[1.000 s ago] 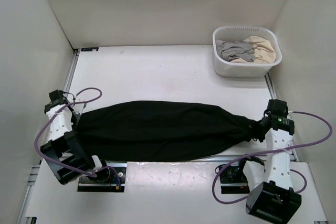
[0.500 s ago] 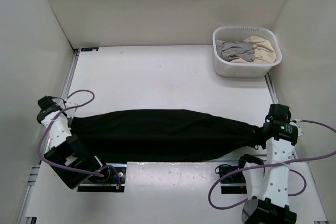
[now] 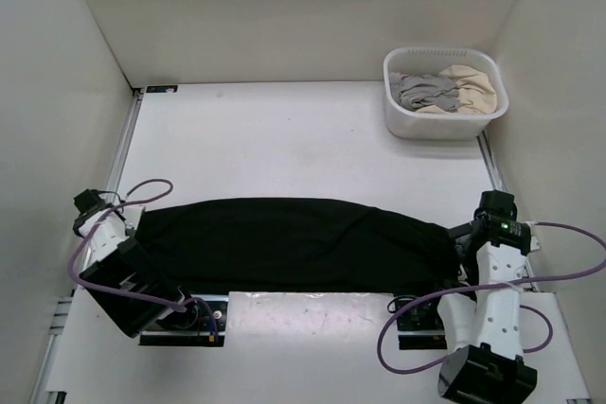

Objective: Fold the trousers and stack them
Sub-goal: Fold the trousers

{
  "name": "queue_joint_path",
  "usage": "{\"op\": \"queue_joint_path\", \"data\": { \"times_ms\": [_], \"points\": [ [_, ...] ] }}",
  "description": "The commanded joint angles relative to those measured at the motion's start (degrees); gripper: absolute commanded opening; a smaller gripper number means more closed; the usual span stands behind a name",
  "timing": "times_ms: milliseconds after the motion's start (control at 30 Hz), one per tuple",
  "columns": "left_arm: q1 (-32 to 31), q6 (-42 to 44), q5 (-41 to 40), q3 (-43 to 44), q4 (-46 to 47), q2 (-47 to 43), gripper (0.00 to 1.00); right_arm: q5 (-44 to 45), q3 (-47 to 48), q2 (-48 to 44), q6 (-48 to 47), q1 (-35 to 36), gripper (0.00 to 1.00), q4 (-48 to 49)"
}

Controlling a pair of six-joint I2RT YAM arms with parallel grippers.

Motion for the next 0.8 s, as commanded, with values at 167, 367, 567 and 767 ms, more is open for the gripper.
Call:
{"op": "queue_joint_path", "data": {
  "times_ms": [167, 367, 567, 767],
  "points": [
    [3.6, -2.2, 5.7, 14.9, -2.0, 0.4, 0.54, -4.8, 9.2, 1.8, -15.7, 5.0, 0.82, 10.9],
    [-7.1, -7.0, 4.1, 18.8, -4.3, 7.3, 0.55, -2.4, 10.9, 19.7, -16.9, 21.7, 0.78, 11.8],
    [-12.5, -11.0, 3.3, 15.5, -3.4, 12.8, 0.55, -2.4, 7.1, 27.5, -8.8, 27.5, 0.63, 12.9],
    [-16.2, -11.7, -1.6, 8.2, 3.6, 19.7, 0.47, -4.4, 3.8, 35.7, -6.8, 25.1, 0.6, 16.3]
  ]
}}
